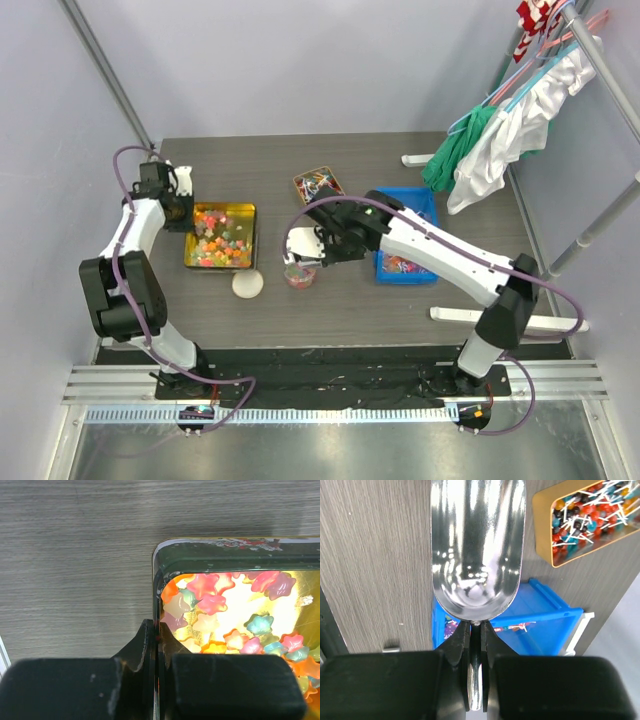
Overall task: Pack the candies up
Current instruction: Place the fake candies in the packing bottle, then place the storage box at the center of the board.
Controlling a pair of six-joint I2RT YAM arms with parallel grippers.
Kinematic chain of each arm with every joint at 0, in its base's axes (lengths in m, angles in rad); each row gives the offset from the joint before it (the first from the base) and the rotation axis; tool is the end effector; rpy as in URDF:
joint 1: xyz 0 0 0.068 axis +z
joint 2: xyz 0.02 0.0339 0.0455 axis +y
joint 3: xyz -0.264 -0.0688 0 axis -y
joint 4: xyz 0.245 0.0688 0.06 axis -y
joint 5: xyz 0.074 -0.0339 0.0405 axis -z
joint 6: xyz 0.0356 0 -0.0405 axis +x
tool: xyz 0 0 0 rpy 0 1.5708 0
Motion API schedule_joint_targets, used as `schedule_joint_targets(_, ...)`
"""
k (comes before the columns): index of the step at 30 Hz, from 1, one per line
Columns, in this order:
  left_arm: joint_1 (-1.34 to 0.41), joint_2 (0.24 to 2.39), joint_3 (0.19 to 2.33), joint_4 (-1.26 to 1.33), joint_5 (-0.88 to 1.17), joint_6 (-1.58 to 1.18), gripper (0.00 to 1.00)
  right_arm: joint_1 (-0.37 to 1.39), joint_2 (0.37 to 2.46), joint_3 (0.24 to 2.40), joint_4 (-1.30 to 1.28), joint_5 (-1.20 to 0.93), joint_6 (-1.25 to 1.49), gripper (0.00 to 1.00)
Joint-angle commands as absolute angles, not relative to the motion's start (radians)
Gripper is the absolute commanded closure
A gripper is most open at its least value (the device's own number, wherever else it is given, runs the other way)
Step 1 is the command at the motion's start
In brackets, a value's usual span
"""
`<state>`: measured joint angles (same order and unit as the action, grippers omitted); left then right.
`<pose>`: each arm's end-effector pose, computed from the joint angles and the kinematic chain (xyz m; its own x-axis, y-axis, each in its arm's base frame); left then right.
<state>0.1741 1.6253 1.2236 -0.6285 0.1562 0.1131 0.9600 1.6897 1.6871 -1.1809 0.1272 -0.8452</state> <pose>0.3353 0.0534 0.2429 -0.8495 -0.0362 -0.5264 0.0036 0.9972 -0.0744 0.1974 0.2741 0.3338 0.2349 -0.9583 -0.1627 -0.9182 -0.1639 -0.3605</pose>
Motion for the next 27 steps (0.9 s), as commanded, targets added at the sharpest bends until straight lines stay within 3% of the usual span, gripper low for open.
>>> schedule_joint_targets(1,0.173,1.621,1.27,-0.574,0.183,0.101,1.0,0.956,1.614,1.596,-1.011,0.109,-0.802,0.99)
schedule_joint_targets(10,0.176,1.658,1.279,-0.554,0.132,0.112,1.0,0.954,1.497,1.373,-0.679,0.15,-0.701,0.99)
schedule_joint_targets(16,0.175,1.716,1.328,-0.558,0.129,0.104,1.0,0.956,1.43,1.189,-0.378,0.377,-0.681,0.99)
schedule_joint_targets(27,0.179,1.813,1.411,-0.569,0.094,0.1,1.0,0.953,1.35,1.031,-0.25,0.446,-0.707,0.99)
